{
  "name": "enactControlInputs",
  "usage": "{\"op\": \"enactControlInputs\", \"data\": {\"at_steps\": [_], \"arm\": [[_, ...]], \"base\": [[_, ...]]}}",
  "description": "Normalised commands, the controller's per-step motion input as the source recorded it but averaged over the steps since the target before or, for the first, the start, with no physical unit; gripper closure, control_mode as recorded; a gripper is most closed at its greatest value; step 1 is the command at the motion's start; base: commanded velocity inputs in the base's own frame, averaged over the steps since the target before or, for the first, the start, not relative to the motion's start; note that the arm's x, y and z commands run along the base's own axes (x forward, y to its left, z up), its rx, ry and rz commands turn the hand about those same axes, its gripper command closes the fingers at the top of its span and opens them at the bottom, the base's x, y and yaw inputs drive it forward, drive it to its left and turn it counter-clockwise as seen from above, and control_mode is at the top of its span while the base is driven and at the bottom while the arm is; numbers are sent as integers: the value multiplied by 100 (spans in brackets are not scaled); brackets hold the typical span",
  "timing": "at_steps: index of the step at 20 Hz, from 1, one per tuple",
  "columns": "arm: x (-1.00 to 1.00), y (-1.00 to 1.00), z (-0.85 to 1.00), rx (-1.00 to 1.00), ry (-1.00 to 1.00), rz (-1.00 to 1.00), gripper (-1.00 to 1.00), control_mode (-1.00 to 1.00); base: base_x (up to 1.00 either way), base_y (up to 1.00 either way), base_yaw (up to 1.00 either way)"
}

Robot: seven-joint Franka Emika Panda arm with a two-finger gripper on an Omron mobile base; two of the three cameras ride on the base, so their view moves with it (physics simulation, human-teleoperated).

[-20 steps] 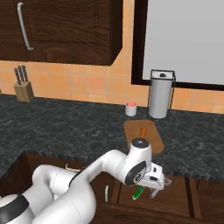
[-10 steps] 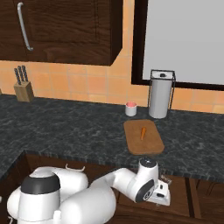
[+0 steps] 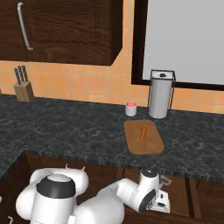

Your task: Place the appropriate cutting tool for cutting the carrot skin on the cutting board.

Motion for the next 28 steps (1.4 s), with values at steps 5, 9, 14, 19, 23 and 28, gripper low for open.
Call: {"op": "enactControlInputs", "data": {"at_steps": [5,9,14,19,23,28], "arm": [[-31,0,-4,0,8,1,-100,-100],[-53,0,0,0,7,0,-100,-100],[-67,0,2,0,3,0,-100,-100],[26,-2,51,7,0,0,-100,-100],[90,-21,33,6,-10,-1,-100,-100],[44,-16,-20,1,-20,-6,-100,-100]], "base": [[0,0,0],[0,0,0],[0,0,0],[0,0,0],[0,0,0],[0,0,0]]}}
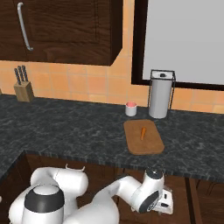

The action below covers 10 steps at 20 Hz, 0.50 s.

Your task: Place the appropriate cutting tool for cutting the carrot skin on the cutting board.

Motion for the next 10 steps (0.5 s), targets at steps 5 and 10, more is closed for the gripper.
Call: {"op": "enactControlInputs", "data": {"at_steps": [5,10], "arm": [[85,-26,-8,0,-9,-18,-100,-100],[62,-29,-15,0,2,-20,-100,-100]], "base": [[0,0,0],[0,0,0]]}}
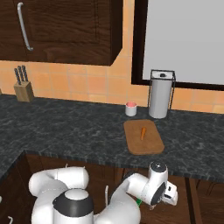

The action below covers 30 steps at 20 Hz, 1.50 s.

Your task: Place the appropriate cutting tool for cutting the carrot skin on the cutting board.

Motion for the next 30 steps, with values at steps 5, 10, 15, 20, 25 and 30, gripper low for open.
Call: {"op": "enactControlInputs", "data": {"at_steps": [5,10,15,20,25,30], "arm": [[12,-31,-65,0,0,-13,-100,-100],[1,-9,-54,0,0,-6,-100,-100],[1,0,-56,2,0,-3,-100,-100],[-59,-5,-85,1,2,0,100,-100],[-61,0,-79,0,1,-3,100,-100],[-41,0,-17,0,0,-2,100,-100]], "base": [[0,0,0],[0,0,0],[0,0,0],[0,0,0],[0,0,0],[0,0,0]]}}
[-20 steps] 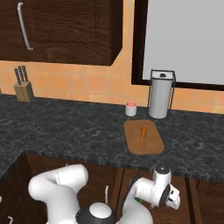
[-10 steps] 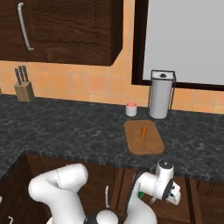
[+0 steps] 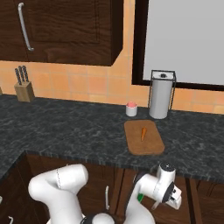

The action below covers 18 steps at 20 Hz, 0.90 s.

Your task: Place the appropriate cutting tool for cutting the carrot skin on the cutting board.

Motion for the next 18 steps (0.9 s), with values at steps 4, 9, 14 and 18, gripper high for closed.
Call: {"op": "enactControlInputs", "data": {"at_steps": [4,9,14,18], "arm": [[-29,0,-1,0,0,-1,100,-100],[-25,0,36,0,0,0,100,-100],[-73,19,100,0,6,0,100,-100],[-88,42,100,2,5,0,100,-100]], "base": [[0,0,0],[0,0,0],[0,0,0],[0,0,0]]}}
